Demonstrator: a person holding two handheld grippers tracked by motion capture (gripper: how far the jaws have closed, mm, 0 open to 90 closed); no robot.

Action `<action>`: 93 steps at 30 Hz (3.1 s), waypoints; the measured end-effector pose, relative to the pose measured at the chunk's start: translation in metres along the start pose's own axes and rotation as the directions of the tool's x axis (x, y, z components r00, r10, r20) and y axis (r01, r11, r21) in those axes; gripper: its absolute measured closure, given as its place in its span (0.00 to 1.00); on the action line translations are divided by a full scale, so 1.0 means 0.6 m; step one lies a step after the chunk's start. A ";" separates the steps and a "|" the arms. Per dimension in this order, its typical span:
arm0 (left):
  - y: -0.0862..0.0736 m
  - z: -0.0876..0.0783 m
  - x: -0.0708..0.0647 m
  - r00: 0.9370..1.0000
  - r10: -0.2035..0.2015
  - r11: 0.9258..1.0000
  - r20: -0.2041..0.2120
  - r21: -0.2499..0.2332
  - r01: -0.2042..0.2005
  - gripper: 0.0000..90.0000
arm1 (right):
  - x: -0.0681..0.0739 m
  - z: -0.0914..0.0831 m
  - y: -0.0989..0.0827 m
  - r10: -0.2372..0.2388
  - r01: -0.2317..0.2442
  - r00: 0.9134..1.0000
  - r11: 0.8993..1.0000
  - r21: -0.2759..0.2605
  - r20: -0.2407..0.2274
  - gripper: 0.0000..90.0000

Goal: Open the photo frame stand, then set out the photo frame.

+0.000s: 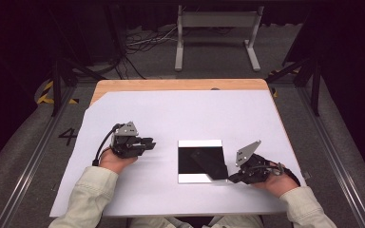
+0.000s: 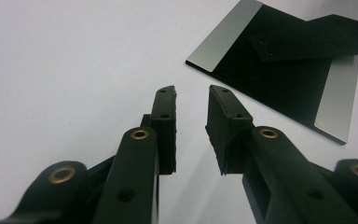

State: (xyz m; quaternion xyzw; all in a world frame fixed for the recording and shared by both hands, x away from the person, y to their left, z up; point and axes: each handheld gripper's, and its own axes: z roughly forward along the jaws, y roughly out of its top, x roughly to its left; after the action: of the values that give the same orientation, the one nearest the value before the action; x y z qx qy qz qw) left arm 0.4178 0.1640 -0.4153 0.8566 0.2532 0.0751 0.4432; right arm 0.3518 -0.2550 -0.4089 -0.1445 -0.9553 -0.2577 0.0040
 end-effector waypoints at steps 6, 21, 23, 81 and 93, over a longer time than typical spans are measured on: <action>0.000 0.001 0.000 1.000 -0.001 1.000 0.001 0.001 0.001 0.81 | 0.002 -0.017 0.004 0.006 -0.005 1.000 0.997 -0.077 0.008 1.00; 0.000 0.000 0.000 1.000 -0.001 1.000 -0.002 -0.002 0.001 0.80 | 0.009 -0.041 0.014 0.074 -0.048 0.995 0.932 -0.359 0.060 1.00; 0.000 0.000 0.000 1.000 -0.001 1.000 -0.002 -0.002 0.001 0.80 | 0.008 -0.041 0.013 0.083 -0.055 0.995 0.924 -0.378 0.059 1.00; -0.003 0.004 0.001 1.000 -0.014 1.000 0.007 0.009 0.014 0.79 | -0.042 -0.089 0.002 0.200 -0.144 0.977 0.870 -0.472 0.070 0.91; -0.004 0.003 0.002 1.000 -0.018 1.000 0.002 0.009 0.018 0.79 | -0.069 -0.080 0.001 0.200 -0.151 0.978 0.873 -0.464 0.057 0.80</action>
State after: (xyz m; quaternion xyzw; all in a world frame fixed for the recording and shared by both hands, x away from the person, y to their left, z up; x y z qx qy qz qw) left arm 0.4186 0.1645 -0.4188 0.8564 0.2608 0.0692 0.4401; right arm 0.3884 -0.2896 -0.3705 -0.2408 -0.8495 -0.4660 -0.0562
